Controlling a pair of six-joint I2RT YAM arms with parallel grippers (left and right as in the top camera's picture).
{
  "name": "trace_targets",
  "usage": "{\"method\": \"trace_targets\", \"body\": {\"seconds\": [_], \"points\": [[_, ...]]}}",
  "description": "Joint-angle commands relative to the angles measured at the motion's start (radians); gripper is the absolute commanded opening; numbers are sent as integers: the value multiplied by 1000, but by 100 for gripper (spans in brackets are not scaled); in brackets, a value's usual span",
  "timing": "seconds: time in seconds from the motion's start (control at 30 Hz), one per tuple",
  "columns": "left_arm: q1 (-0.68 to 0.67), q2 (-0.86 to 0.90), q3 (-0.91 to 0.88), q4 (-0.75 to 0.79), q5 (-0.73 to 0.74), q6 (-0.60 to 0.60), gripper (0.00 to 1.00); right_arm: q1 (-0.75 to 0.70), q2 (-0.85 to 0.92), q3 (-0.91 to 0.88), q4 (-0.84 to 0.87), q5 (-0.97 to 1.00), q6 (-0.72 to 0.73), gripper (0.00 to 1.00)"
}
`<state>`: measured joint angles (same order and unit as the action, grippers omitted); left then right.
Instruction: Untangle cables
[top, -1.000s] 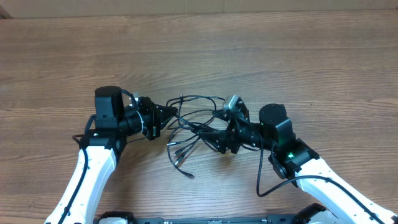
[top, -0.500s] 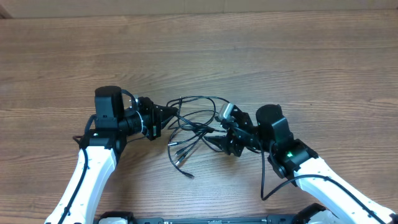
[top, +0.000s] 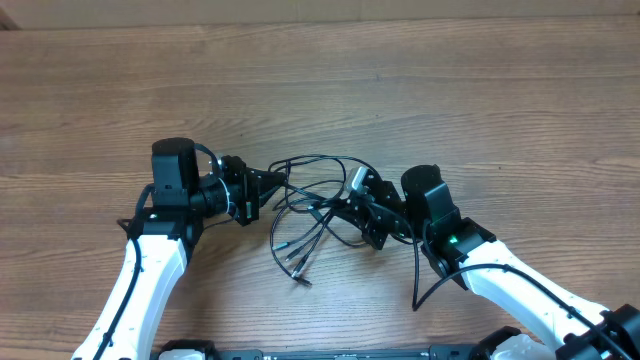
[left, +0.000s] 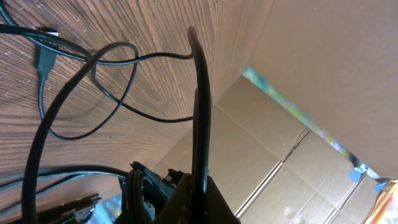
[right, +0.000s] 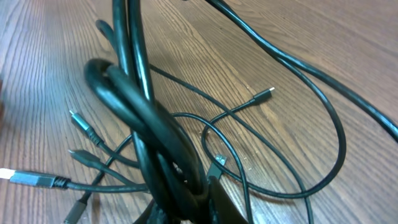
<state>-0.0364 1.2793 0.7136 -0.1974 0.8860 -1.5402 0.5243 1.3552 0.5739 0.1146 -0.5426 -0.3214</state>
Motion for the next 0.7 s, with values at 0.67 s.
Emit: {"method": "trace_targets", "body": {"seconds": [0.67], "points": [[3,2,7,-8,4,-1,4,4,-3,3,48,-1,2,4]]}}
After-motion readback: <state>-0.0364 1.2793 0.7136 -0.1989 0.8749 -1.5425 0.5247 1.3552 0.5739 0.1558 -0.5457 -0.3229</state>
